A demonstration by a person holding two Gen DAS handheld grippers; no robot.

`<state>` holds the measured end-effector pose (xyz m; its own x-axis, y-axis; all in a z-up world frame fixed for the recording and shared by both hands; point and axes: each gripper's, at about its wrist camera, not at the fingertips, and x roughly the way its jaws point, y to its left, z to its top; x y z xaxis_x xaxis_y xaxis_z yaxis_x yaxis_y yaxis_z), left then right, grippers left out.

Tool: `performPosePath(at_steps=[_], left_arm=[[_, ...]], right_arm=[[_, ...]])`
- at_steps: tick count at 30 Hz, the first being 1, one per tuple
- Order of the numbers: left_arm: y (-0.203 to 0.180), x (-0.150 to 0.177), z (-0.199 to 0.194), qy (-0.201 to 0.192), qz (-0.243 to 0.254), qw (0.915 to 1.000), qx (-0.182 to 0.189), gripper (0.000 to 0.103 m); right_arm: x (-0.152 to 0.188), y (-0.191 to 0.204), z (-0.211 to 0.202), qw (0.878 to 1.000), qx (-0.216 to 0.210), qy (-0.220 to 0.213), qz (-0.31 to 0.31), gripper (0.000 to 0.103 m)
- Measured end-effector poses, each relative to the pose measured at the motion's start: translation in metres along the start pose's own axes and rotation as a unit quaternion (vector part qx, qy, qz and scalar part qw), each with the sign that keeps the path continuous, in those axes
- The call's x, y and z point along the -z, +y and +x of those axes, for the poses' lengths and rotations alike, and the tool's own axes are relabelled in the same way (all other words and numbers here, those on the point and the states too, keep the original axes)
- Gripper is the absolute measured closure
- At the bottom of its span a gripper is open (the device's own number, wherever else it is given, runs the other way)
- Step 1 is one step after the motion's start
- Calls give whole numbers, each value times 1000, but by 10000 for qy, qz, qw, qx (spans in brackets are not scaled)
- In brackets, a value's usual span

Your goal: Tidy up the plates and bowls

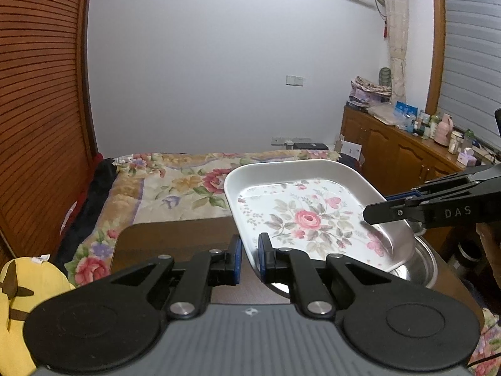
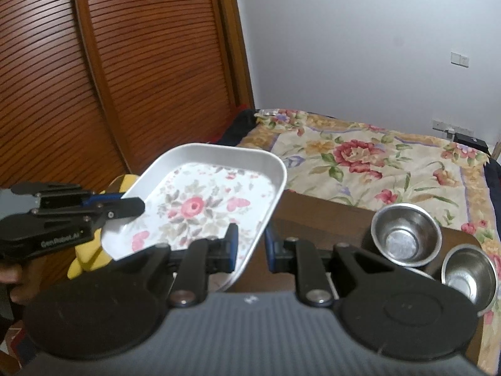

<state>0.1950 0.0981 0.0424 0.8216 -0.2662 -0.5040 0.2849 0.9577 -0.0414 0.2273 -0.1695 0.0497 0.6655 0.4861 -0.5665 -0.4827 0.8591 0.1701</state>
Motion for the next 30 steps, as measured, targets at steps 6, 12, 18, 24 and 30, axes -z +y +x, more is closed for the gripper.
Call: performPosePath(at_steps=[6,12,18,24,30], left_arm=[[-6,14,-9,43,52,10000,46,91],[-10,30,-11,104,59,9999,76,91],[-13,43,-15,108,46,9998,133,92],[-12,60,-21,144,22,9998,149,92],[-9,88,-21,307,-88,9994,144,92]], right_arm=[[20,2,-8,10000,-75,2,15,83],[38,3,-12,9999,-128,0,-7,83],[58,5,-17,9997,-196,73,-86,83],[74,14,-16,9993,-289,157,-156,83],[94,23,-8,9988,-314,263,-273,83]])
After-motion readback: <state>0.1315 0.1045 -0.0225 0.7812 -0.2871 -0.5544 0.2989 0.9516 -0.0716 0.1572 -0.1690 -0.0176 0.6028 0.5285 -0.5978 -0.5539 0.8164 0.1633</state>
